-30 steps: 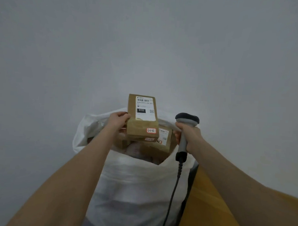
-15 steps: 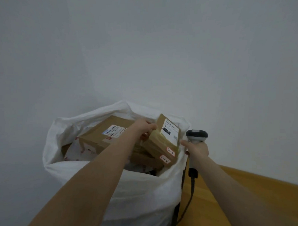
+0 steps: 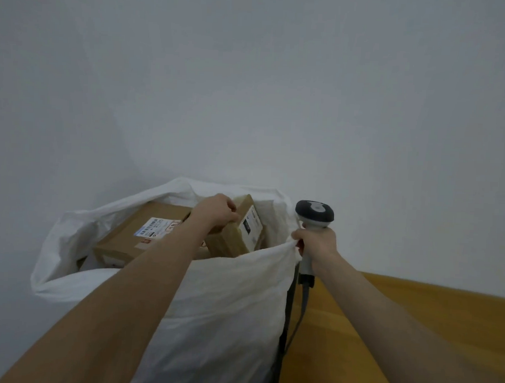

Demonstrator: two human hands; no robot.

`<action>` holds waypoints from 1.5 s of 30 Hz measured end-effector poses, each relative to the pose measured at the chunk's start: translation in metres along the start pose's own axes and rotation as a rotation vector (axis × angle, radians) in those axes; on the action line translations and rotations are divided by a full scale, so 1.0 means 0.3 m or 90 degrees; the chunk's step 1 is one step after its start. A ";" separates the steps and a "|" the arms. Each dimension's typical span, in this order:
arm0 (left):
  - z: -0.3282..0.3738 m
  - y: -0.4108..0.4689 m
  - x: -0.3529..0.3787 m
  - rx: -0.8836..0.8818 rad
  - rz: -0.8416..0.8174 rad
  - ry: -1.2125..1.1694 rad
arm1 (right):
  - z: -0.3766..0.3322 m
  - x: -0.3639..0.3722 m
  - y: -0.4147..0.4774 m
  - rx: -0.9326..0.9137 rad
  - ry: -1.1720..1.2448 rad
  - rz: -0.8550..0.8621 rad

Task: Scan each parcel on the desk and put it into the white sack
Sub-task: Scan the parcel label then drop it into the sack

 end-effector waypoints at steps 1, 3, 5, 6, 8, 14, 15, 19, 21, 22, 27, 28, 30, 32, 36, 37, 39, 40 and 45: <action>0.039 -0.007 0.034 0.030 -0.023 0.009 | 0.017 -0.018 0.000 0.015 0.012 -0.003; 0.092 -0.027 0.103 0.055 -0.073 -0.016 | 0.051 -0.043 0.005 0.035 0.023 -0.001; 0.110 -0.047 0.136 0.059 -0.113 -0.022 | 0.074 -0.051 -0.004 0.053 0.028 0.001; 0.113 -0.051 0.154 0.062 -0.136 -0.016 | 0.082 -0.056 -0.008 0.063 0.032 0.001; 0.120 -0.077 0.169 0.057 -0.185 -0.005 | 0.098 -0.061 -0.018 0.082 0.042 -0.001; 0.208 -0.129 0.195 0.094 -0.159 0.022 | 0.083 -0.053 -0.040 0.087 0.073 -0.033; 0.204 -0.128 0.205 0.079 -0.142 0.034 | 0.080 -0.052 -0.042 0.088 0.076 -0.037; 0.181 -0.124 0.193 0.052 -0.093 0.074 | 0.079 -0.060 -0.044 0.098 0.076 -0.050; 0.167 -0.114 0.156 0.031 -0.088 0.002 | 0.083 -0.072 -0.046 0.107 0.069 -0.055; 0.155 -0.104 0.133 0.019 -0.084 -0.051 | 0.085 -0.079 -0.045 0.113 0.068 -0.056; 0.085 -0.128 0.154 0.091 -0.137 0.026 | 0.108 -0.097 -0.021 0.137 0.069 -0.041; 0.077 -0.148 0.188 0.090 -0.175 0.033 | 0.117 -0.099 -0.018 0.143 0.061 -0.043; 0.059 -0.162 0.269 0.116 -0.257 0.092 | 0.134 -0.099 -0.016 0.160 0.057 -0.059; 0.038 -0.158 0.329 0.152 -0.282 0.232 | 0.137 -0.098 -0.020 0.181 0.078 -0.079; -0.016 -0.129 0.336 0.114 -0.216 0.306 | 0.127 -0.100 0.000 0.159 0.076 -0.089; -0.024 -0.127 0.328 0.105 -0.210 0.293 | 0.128 -0.102 0.002 0.157 0.075 -0.093; -0.031 -0.110 0.315 0.104 -0.183 0.270 | 0.140 -0.106 0.002 0.171 0.083 -0.101; -0.027 -0.102 0.311 0.099 -0.164 0.252 | 0.148 -0.110 -0.002 0.182 0.091 -0.099; 0.039 -0.108 0.310 0.093 -0.105 0.203 | 0.180 -0.154 -0.044 0.225 0.132 -0.077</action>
Point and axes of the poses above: each hand's wrist, its own y-axis towards the middle knuckle, its own x-axis out of the palm, z = x × y, the point moved 5 cm from there along y, towards the middle knuckle, and after that the axes turned 10 degrees about z, right-handed, at the moved point
